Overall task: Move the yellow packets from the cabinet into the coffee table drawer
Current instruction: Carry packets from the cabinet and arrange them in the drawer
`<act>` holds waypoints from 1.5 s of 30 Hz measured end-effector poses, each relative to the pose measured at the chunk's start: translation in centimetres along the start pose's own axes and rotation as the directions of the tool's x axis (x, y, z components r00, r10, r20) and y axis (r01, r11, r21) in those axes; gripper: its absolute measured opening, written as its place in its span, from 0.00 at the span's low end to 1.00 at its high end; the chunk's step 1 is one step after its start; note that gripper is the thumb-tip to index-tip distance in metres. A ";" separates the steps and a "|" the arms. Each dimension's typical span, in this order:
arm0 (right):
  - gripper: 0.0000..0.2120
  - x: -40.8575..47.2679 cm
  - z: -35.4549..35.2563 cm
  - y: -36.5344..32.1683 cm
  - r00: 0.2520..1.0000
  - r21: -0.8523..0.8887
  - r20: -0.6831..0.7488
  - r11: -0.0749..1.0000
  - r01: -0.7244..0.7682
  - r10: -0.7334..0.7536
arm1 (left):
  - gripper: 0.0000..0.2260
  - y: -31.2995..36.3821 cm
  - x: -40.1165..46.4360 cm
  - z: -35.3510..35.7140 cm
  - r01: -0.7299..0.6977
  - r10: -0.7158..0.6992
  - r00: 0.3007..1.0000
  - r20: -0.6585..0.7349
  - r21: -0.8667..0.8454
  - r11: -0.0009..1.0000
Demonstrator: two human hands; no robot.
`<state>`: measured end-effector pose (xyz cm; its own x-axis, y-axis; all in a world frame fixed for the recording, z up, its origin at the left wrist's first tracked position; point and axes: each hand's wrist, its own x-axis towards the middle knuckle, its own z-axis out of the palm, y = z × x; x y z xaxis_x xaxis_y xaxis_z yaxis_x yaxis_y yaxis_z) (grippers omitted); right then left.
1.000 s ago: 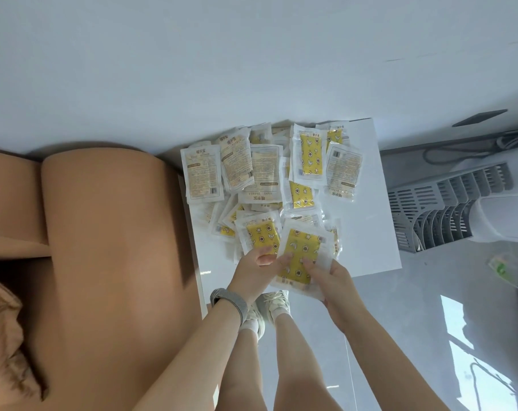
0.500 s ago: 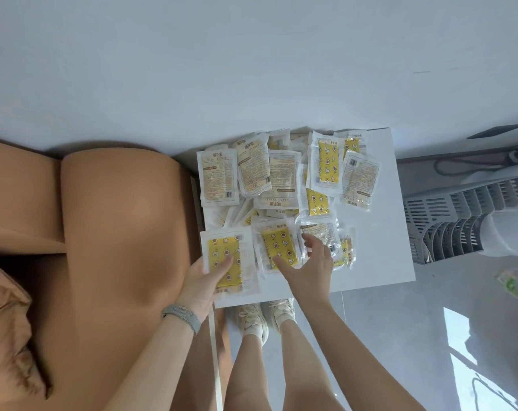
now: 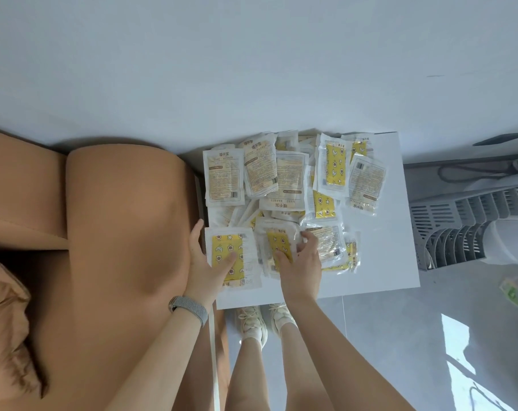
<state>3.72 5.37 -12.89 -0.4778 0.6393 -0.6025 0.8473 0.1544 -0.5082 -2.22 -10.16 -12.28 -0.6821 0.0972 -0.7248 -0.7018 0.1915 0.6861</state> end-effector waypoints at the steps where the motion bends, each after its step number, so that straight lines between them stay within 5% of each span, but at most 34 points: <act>1: 0.19 -0.2 -0.2 0.0 0.999 -0.008 0.022 1.000 0.029 -0.029 | 0.27 -0.1 -0.1 0.2 0.000 0.000 1.000 0.015 0.013 1.000; 5: 0.11 -0.8 -1.6 -0.2 0.995 0.006 0.071 0.997 0.074 -0.074 | 0.10 0.2 -0.7 1.0 0.092 -0.096 0.992 0.085 0.050 0.994; 10: 0.06 -1.3 -5.5 -2.2 0.994 0.339 0.111 0.940 -0.030 -0.008 | 0.06 1.1 -0.9 1.6 0.113 -0.118 0.991 0.069 0.065 0.991; 14: 0.06 -1.0 -8.3 -3.9 0.943 0.651 0.332 0.723 -0.230 0.001 | 0.13 2.6 -1.0 2.4 0.152 -0.149 0.979 0.138 -0.013 0.988; 20: 0.07 -0.2 -8.5 -5.3 0.864 0.395 0.479 0.917 -0.051 -0.158 | 0.18 5.2 -1.0 4.9 0.164 -0.110 0.947 0.301 -0.161 0.973; 26: 0.09 1.3 -8.7 -7.7 0.846 0.158 0.484 0.973 0.165 -0.222 | 0.19 6.4 -0.6 5.5 0.077 -0.041 0.979 0.199 -0.177 0.981; 29: 0.12 3.7 -9.5 -8.6 0.878 0.171 0.437 0.976 0.134 -0.197 | 0.17 6.3 -0.2 5.1 0.048 -0.018 0.985 0.172 -0.168 0.985; 34: 0.18 12.1 -10.5 -7.3 0.991 0.181 -0.069 0.975 0.126 -0.115 | 0.21 6.2 0.4 3.8 0.048 -0.024 0.987 0.161 -0.146 0.988; 36: 0.27 14.7 -10.6 -7.1 0.997 0.122 -0.060 0.991 0.050 -0.043 | 0.28 6.3 0.4 3.6 0.041 -0.018 0.987 0.161 -0.139 0.989; 39: 0.38 17.2 -9.7 -7.3 0.997 -0.073 0.070 0.997 -0.038 0.043 | 0.21 6.3 0.5 3.4 0.048 -0.025 0.988 0.150 -0.153 0.987; 42: 0.41 18.2 -9.0 -7.5 0.999 -0.271 0.051 0.963 -0.003 0.018 | 0.17 6.2 0.6 3.4 0.055 -0.032 0.990 0.139 -0.169 0.984; 45: 0.41 18.1 -8.8 -7.7 0.998 -0.239 0.041 0.971 -0.028 0.039 | 0.17 6.4 0.7 3.6 0.047 -0.024 0.992 0.127 -0.182 0.982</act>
<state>-9.43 22.39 -14.46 -0.4539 0.6134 -0.6463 0.8910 0.3124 -0.3293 -6.44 -5.36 -8.64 -0.6336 0.2155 -0.7431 -0.7587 0.0152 0.6513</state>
